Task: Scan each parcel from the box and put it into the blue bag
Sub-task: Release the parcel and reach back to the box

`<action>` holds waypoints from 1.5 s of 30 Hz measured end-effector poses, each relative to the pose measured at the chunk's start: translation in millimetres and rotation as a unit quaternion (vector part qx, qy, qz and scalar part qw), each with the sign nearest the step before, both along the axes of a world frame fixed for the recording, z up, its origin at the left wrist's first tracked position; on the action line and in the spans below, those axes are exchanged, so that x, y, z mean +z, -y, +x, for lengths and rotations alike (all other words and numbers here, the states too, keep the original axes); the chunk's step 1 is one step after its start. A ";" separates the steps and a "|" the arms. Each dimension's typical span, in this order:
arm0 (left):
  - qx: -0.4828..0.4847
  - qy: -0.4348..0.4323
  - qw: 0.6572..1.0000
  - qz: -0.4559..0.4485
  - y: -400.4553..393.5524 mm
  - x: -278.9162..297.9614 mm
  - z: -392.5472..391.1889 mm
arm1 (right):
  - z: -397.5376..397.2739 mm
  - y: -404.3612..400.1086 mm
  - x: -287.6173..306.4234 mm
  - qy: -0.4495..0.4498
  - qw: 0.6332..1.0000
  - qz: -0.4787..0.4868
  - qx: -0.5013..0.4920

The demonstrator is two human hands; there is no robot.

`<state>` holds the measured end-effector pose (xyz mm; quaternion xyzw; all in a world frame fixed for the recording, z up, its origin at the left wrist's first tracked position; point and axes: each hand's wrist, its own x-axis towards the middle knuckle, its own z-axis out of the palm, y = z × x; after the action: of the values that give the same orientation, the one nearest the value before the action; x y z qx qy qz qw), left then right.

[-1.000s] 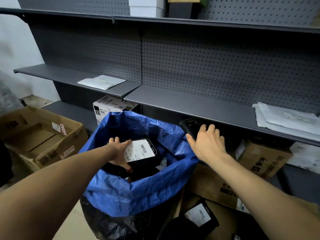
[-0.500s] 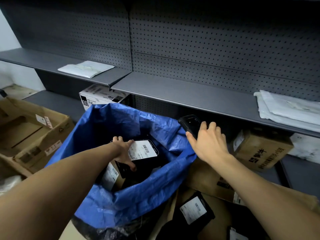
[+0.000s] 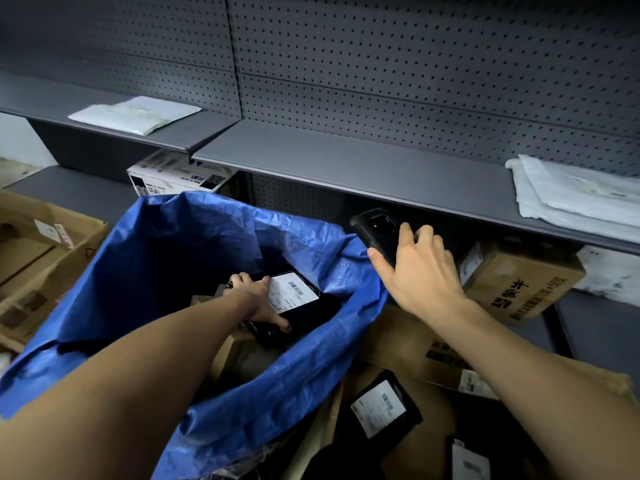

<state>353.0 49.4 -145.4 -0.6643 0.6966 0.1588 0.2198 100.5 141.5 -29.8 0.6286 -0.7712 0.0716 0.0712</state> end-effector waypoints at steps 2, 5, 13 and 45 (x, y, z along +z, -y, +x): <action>0.000 -0.002 1.000 -0.003 2.6 -8.0 -10.0 | -2.9 1.0 -1.2 0.004 1.000 0.002 -0.001; 0.003 -0.005 1.000 -0.007 5.8 -17.5 -23.0 | -7.0 1.8 -4.0 0.005 1.000 0.008 -0.007; -0.017 -0.021 0.997 -0.079 1.4 -27.1 -16.6 | -16.9 -3.0 -10.2 0.007 1.000 0.021 -0.018; -0.186 -0.173 0.908 -0.333 -83.8 92.1 -154.8 | -117.1 -123.6 23.8 0.023 0.993 -0.004 -0.119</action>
<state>198.2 133.2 -53.2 -0.5190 0.8472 -0.0140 -0.1124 -16.6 265.1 -6.0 0.5304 -0.8416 0.0803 0.0634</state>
